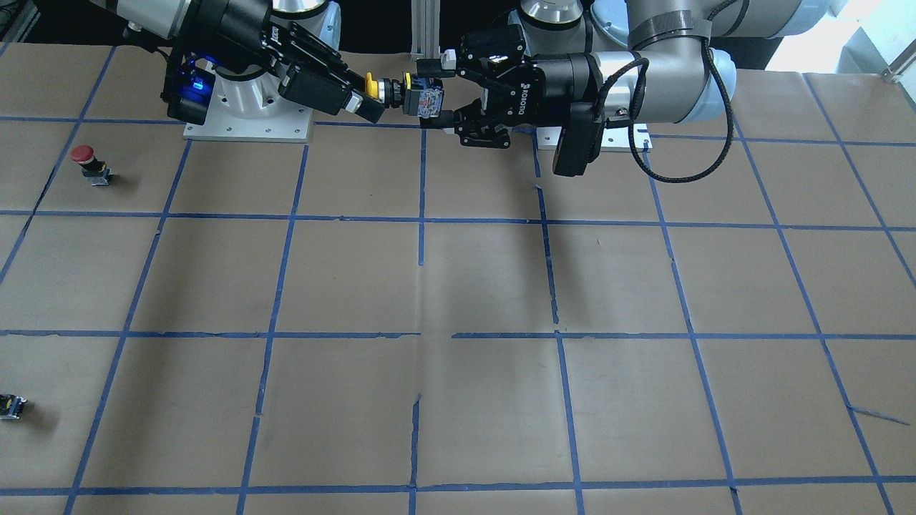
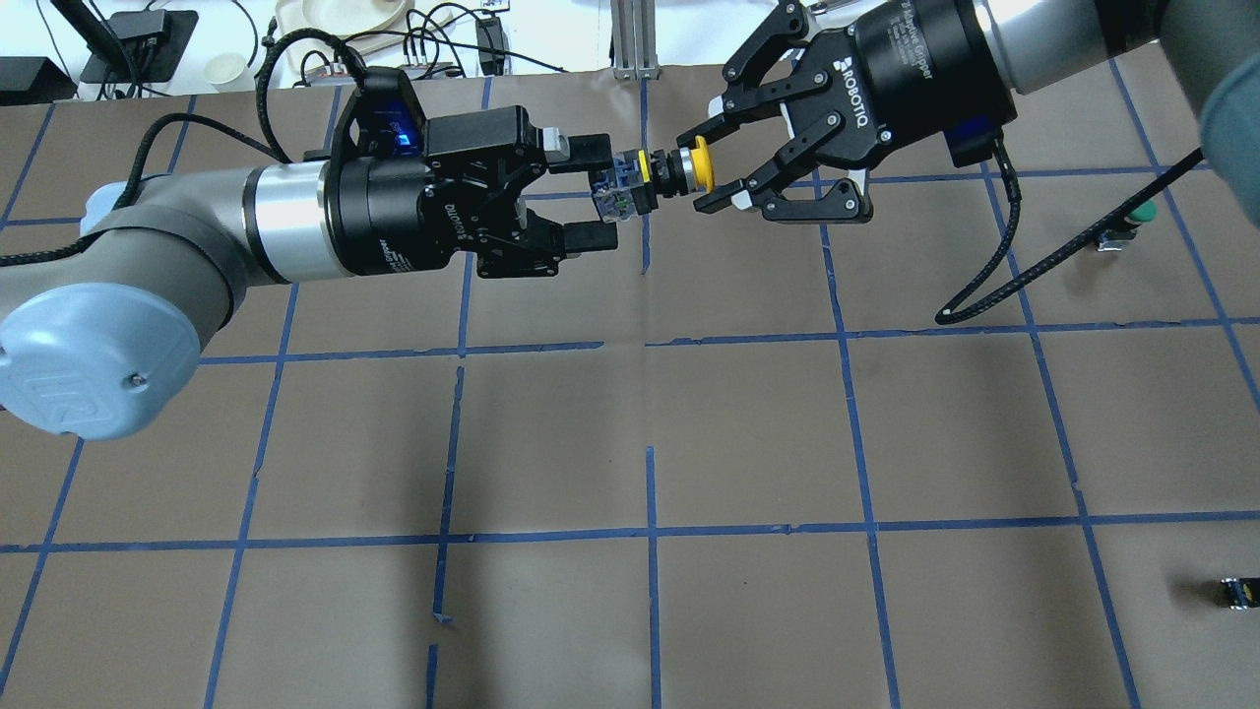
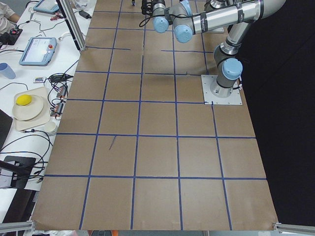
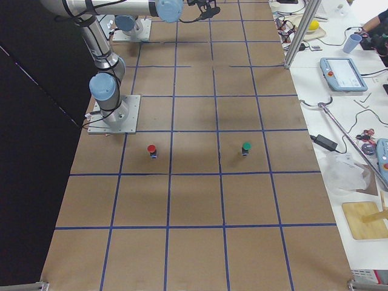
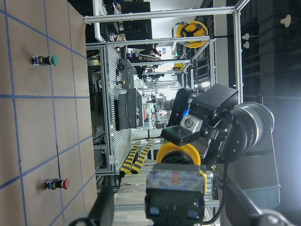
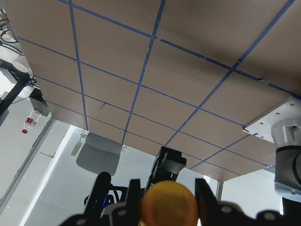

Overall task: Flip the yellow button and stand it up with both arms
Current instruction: 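Open the left gripper and pull the right gripper away with the button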

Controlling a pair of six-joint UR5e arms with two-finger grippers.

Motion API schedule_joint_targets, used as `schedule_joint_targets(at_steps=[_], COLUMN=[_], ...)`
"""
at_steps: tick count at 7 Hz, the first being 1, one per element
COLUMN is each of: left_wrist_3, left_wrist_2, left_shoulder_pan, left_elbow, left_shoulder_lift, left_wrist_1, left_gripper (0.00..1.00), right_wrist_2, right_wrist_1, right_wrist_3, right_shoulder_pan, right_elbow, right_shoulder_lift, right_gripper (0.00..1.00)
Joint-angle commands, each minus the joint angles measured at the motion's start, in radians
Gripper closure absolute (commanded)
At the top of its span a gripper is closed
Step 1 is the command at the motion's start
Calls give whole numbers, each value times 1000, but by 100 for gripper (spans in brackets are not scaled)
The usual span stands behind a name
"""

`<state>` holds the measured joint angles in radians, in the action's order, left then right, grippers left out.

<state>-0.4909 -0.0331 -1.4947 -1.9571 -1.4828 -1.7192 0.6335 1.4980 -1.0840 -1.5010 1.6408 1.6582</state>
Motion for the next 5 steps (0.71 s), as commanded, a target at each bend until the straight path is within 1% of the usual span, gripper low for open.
schedule_joint_targets(at_steps=[1,2,3,4,5], left_wrist_3=[33,85,198,348,491], left_wrist_2=[-87,-194,-280,-383,-454], left_shoulder_pan=[5,10,10,10,8], left_elbow=[18,27,26,21,24], left_shoulder_lift=[-16,-39,-48,-54,-59], left_wrist_1=[3,56,179,305,420], left_gripper=[1,1,1,1,1], right_wrist_2=[120,185,277,378,561], right_wrist_1=[68,56,51,53,65], right_wrist_3=[79,231,383,583,845], right_shoulder_pan=[62,111,166,194,200], right_elbow=[4,2,8,11,22], right_shoulder_lift=[-11,-12,-11,-15,-41], right_gripper=[79,79,79,79,79])
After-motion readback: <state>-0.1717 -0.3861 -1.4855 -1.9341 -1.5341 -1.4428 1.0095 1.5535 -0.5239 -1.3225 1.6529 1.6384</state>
